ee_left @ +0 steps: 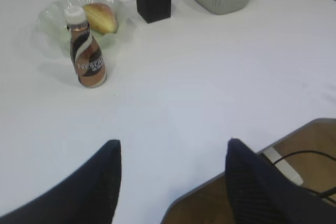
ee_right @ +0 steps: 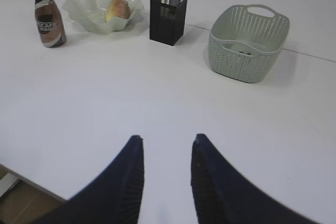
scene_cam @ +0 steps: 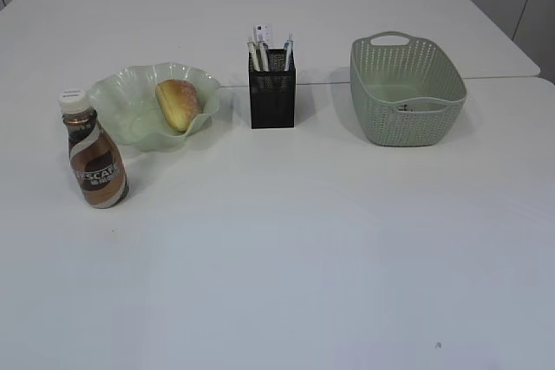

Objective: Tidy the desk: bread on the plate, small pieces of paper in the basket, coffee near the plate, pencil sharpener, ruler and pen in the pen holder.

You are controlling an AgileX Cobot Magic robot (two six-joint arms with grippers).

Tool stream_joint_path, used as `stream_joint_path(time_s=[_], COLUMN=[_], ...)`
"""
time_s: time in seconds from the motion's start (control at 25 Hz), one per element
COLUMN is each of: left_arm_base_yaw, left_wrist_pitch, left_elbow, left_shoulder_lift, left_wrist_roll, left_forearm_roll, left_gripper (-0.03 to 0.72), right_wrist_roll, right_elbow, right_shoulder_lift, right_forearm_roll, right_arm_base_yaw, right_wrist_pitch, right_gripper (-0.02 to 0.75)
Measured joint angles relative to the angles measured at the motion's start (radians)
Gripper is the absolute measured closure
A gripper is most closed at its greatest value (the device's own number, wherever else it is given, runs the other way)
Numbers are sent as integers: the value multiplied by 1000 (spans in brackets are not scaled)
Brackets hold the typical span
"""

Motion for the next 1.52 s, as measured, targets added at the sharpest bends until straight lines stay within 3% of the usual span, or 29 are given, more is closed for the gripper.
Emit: stream_joint_path(time_s=[0.08, 0.36, 0.64, 0.88, 0.92, 1.04, 1.52], left_arm_base_yaw=[0, 0, 2, 2, 2, 2, 2], left_wrist_pitch=[0, -2, -35, -42, -42, -42, -46], left_elbow=[63, 192, 239, 239, 239, 239, 241], left_shoulder_lift=[-33, -58, -58, -58, -58, -58, -58], left_wrist_roll=[12, 57, 68, 68, 68, 68, 68], left_forearm_roll=[5, 111, 155, 157, 157, 157, 159], left_gripper=[246, 246, 246, 246, 246, 246, 250], right_wrist_roll=[13, 273, 343, 248, 170, 121, 21], right_elbow=[11, 33, 38, 38, 30, 13, 27], right_shoulder_lift=[0, 0, 0, 0, 0, 0, 0], right_forearm_roll=[-16, -263, -328, -243, -130, -37, 11], right_arm_base_yaw=[0, 0, 0, 0, 0, 0, 0], right_wrist_pitch=[-10, -32, -34, -34, -24, 26, 148], right_gripper=[477, 477, 477, 494, 506, 511, 512])
